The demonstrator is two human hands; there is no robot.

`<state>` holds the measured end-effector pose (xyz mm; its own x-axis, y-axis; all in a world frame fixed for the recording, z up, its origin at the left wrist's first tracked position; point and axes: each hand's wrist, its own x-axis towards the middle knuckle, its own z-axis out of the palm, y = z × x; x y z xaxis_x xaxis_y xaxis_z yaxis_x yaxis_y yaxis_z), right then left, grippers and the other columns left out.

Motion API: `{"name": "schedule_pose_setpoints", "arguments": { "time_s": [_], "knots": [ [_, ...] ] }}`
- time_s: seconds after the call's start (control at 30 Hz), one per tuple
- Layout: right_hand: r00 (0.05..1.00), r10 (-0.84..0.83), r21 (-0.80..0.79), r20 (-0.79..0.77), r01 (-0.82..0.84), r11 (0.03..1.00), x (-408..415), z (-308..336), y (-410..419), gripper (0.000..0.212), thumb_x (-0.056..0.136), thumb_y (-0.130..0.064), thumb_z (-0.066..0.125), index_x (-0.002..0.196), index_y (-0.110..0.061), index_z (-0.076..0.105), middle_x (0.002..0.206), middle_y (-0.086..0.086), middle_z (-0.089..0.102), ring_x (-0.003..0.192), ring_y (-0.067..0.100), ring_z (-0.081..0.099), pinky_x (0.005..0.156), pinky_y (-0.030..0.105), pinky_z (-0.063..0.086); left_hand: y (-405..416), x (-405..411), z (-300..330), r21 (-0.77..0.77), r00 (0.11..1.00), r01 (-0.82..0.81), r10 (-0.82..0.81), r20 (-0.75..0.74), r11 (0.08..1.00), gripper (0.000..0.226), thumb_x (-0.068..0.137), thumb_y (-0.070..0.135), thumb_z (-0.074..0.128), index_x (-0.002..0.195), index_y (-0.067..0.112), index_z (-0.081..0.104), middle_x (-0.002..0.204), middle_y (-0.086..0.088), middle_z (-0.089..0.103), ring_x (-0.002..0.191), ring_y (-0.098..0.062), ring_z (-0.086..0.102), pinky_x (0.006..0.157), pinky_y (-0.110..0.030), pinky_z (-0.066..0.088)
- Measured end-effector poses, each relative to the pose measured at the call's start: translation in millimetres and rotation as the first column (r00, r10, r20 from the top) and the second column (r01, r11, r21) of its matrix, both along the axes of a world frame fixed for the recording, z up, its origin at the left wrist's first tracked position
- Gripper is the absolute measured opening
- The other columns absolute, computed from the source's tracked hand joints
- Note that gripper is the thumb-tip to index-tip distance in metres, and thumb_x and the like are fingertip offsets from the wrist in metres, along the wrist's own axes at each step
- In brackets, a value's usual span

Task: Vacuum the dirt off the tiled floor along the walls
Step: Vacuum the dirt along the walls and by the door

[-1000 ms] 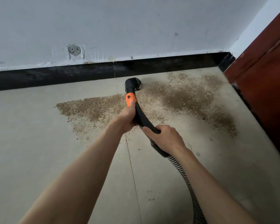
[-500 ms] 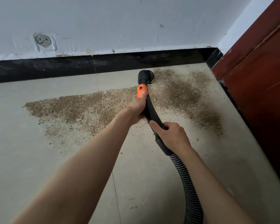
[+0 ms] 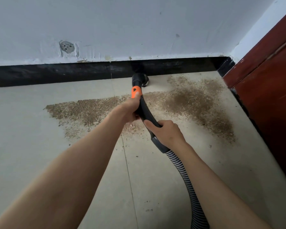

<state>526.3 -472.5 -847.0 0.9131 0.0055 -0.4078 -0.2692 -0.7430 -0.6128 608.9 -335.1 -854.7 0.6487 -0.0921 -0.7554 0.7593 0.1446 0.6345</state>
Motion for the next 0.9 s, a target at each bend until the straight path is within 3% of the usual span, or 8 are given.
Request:
{"name": "schedule_pose_setpoints", "arguments": {
  "time_s": [0.17,0.33,0.5,0.63,0.83,0.9],
  "knots": [
    [0.99,0.137,-0.052,0.022,-0.136,0.989,-2.4,3.4,54.7,0.054,0.087,-0.067,0.05,0.062,-0.019,0.05,0.059,-0.002,0.057,0.053,0.016,0.054,0.051,0.027,0.037,59.9,-18.4,4.3,-0.038,0.987,-0.157,0.156,-0.037,0.987,0.061,0.095,0.058,0.036,0.119,0.002,0.046,0.095,-0.011,0.056,0.084,-0.025,0.057,0.081,-0.039,0.048],
    [0.968,0.249,-0.055,0.023,-0.247,0.967,-20.1,3.9,103.3,0.057,0.088,-0.069,0.049,0.064,-0.018,0.056,0.063,-0.002,0.067,0.058,0.017,0.064,0.054,0.029,0.045,113.2,-51.8,0.4,0.02,0.949,-0.315,0.315,-0.025,0.949,0.053,0.097,0.054,0.037,0.116,0.005,0.041,0.095,-0.01,0.055,0.082,-0.025,0.056,0.065,-0.037,0.046],
    [0.922,0.387,-0.082,0.03,-0.383,0.92,-42.5,3.8,155.0,0.059,0.085,-0.071,0.048,0.068,-0.017,0.064,0.069,-0.001,0.071,0.065,0.019,0.066,0.067,0.034,0.054,169.0,-92.1,-14.0,0.042,0.854,-0.52,0.519,0.038,0.853,0.054,0.093,0.057,0.042,0.117,0.008,0.042,0.097,-0.007,0.055,0.084,-0.021,0.056,0.075,-0.037,0.046],
    [0.864,0.502,-0.091,0.018,-0.499,0.862,-66.5,-1.9,189.0,0.058,0.085,-0.073,0.047,0.076,-0.017,0.064,0.073,0.001,0.07,0.069,0.02,0.065,0.066,0.033,0.052,204.8,-132.4,-28.2,0.232,0.79,-0.607,0.608,0.075,0.76,0.056,0.091,0.063,0.037,0.111,0.011,0.044,0.088,-0.003,0.054,0.077,-0.019,0.055,0.062,-0.032,0.046],
    [0.847,0.53,-0.063,0.039,-0.527,0.848,-86.4,-2.7,207.0,0.057,0.084,-0.074,0.048,0.074,-0.019,0.063,0.071,-0.001,0.069,0.067,0.019,0.064,0.064,0.031,0.05,223.5,-155.5,-28.8,0.309,0.78,-0.614,0.618,0.096,0.727,0.057,0.092,0.061,0.034,0.117,0.012,0.045,0.085,-0.003,0.053,0.084,-0.023,0.055,0.084,-0.039,0.05],
    [0.842,0.538,-0.071,0.038,-0.535,0.842,-87.3,-0.4,206.0,0.057,0.084,-0.073,0.048,0.074,-0.019,0.063,0.072,0.0,0.07,0.068,0.02,0.064,0.065,0.031,0.05,221.6,-158.7,-27.5,0.301,0.774,-0.621,0.626,0.091,0.724,0.053,0.093,0.061,0.033,0.113,0.012,0.044,0.085,-0.003,0.053,0.08,-0.021,0.055,0.085,-0.038,0.05]
  ]
}}
